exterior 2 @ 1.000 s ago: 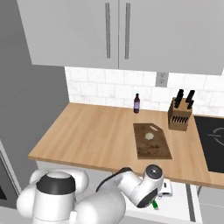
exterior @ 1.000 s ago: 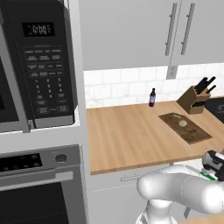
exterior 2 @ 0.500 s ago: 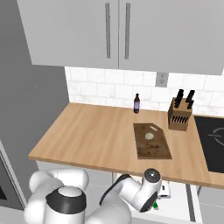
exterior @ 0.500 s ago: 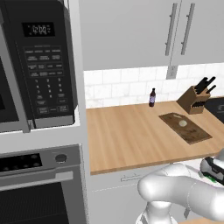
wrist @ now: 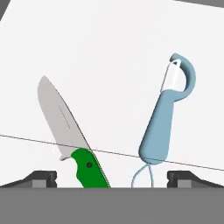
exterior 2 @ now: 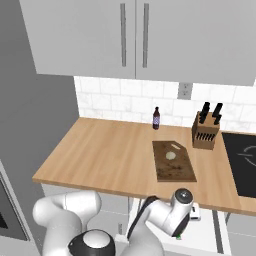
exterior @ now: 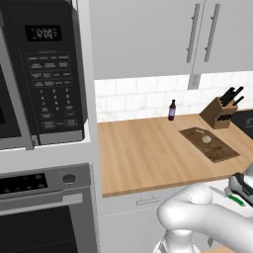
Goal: Place the appropriate cutting tool for cutting the garlic skin on the cutting board.
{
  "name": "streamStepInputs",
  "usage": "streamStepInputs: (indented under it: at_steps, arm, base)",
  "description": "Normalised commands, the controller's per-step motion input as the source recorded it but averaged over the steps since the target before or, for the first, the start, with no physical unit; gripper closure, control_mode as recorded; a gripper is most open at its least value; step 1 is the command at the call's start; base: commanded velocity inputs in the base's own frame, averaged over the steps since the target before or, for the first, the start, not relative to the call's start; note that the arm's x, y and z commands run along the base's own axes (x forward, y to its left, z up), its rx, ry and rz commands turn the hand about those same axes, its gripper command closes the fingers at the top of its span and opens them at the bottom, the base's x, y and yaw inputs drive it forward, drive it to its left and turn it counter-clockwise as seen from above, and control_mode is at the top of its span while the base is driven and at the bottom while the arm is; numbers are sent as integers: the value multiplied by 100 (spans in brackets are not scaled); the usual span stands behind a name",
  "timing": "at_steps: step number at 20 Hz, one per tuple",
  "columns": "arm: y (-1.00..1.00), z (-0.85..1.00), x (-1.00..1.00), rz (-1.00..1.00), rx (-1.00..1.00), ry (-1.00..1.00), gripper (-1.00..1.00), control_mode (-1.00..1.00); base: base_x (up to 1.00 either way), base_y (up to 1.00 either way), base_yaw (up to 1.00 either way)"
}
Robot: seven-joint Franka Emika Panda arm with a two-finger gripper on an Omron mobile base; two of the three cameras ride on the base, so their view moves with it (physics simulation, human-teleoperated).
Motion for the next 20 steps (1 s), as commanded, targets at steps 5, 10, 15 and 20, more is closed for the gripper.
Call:
streamStepInputs:
  at_steps: [5, 10, 15, 20]
  arm:
    - [0, -2, 0, 0, 0, 0, -100, -100]
    - [0, -34, -13, 0, 0, 4, -100, -100]
    - [0, -27, -11, 0, 0, 4, -100, -100]
    - [0, 0, 0, 0, 0, 0, -100, -100]
  base:
    - [0, 0, 0]
    - [0, 0, 0]
    - [0, 0, 0]
    - [0, 0, 0]
